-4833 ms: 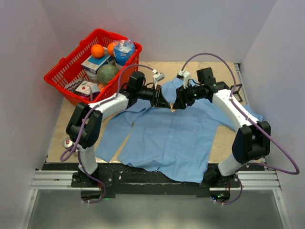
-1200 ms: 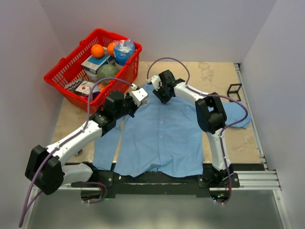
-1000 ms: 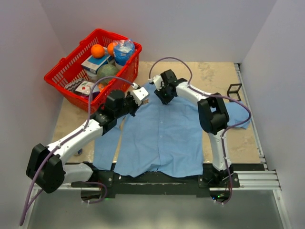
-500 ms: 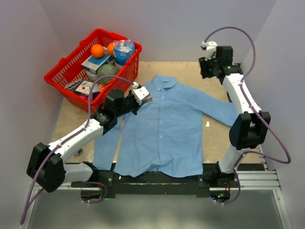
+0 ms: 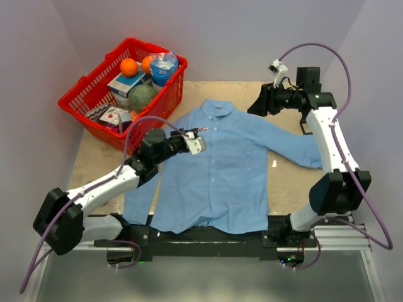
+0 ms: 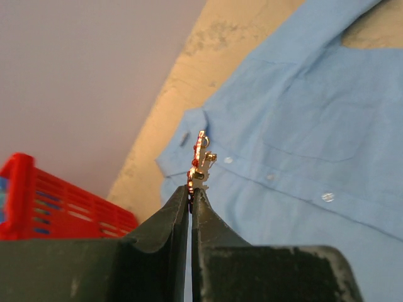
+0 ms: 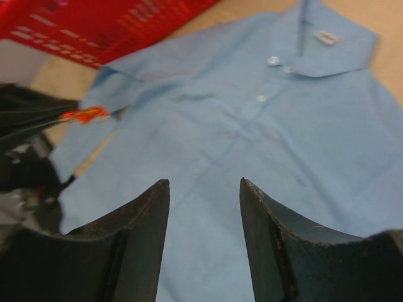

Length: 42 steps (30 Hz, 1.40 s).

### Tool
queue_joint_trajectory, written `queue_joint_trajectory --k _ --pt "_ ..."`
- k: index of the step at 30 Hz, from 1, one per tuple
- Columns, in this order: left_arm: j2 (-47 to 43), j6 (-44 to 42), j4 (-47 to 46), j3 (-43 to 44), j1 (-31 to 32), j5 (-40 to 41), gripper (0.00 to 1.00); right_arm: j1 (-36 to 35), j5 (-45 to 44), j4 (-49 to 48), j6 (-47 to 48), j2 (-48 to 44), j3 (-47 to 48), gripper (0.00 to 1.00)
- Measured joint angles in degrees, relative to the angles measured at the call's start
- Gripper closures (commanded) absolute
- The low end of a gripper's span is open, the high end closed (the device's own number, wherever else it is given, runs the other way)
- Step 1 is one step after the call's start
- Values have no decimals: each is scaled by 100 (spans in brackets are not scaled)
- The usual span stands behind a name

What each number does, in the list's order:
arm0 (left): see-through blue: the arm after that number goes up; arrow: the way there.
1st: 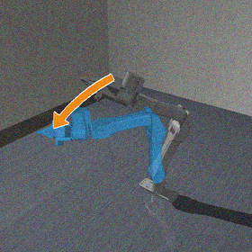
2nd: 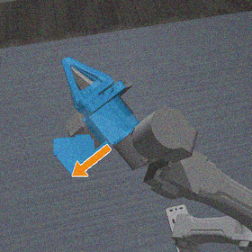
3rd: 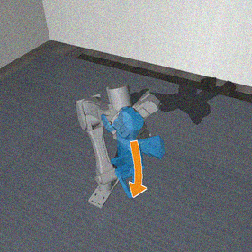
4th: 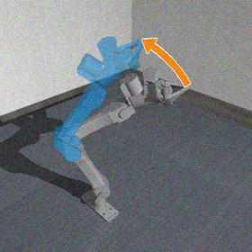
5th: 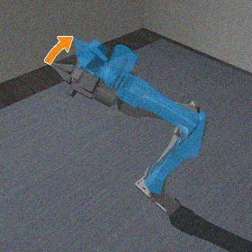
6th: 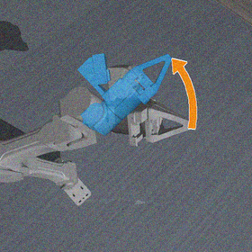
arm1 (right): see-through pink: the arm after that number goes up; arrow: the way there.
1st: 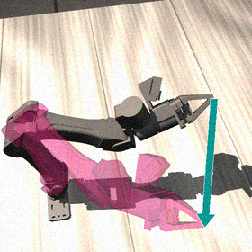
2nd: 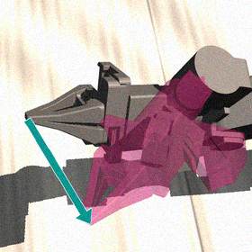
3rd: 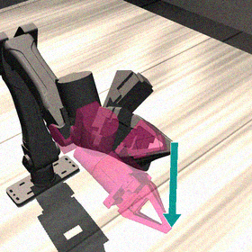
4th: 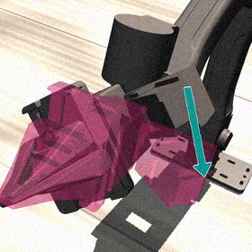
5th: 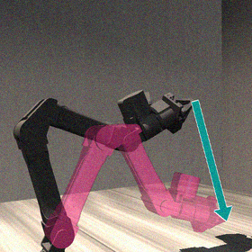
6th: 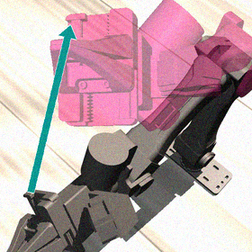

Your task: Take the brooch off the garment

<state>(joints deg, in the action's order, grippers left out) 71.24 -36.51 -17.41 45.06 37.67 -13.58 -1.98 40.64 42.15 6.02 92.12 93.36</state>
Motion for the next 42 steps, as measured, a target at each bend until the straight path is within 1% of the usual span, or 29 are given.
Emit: queue_joint_trajectory --k 2,3,4,6,10,13,19,24,27,29,30,34,42 --pt "-61 -658 -763 -505 98 170 100 -2 649 -20 -330 -317 -232 52" --pt "-48 -1069 -1311 -844 197 251 100 -2 922 -63 -525 -431 -369 53" --pt "-2 -1364 -1641 -1060 286 280 100 0 1198 -122 -743 -511 -522 53" --pt "289 -2087 -2583 -1480 522 330 100 0 1615 -352 -1193 -562 -844 54" --pt "1311 -3303 -4159 -1657 905 452 100 0 2048 -723 -1926 -503 -1392 54" --pt "2020 -3974 -4824 -1615 1104 597 100 -4 2258 -872 -2282 -518 -1672 55" --pt "3180 -4754 -5204 -1056 1401 944 100 -72 2485 -1080 -2616 -723 -2094 60" --pt "3818 -5243 -5305 -531 1585 1274 100 -111 2243 -1049 -2680 -1012 -2343 59" --pt "3840 -5418 -5346 -452 1720 1482 100 -107 2000 -1003 -2675 -1102 -2441 58" --pt "3838 -5523 -5379 -407 1812 1569 100 -107 1867 -962 -2673 -1102 -2520 53" --pt "3836 -5582 -5407 -400 1847 1598 100 -107 1788 -914 -2651 -1093 -2555 53" --pt "3812 -5742 -5412 -400 1937 1731 100 -98 1537 -743 -2551 -1069 -2671 54" --pt "3580 -5864 -5460 -400 1937 1899 100 -96 1473 -721 -2553 -798 -2745 56"
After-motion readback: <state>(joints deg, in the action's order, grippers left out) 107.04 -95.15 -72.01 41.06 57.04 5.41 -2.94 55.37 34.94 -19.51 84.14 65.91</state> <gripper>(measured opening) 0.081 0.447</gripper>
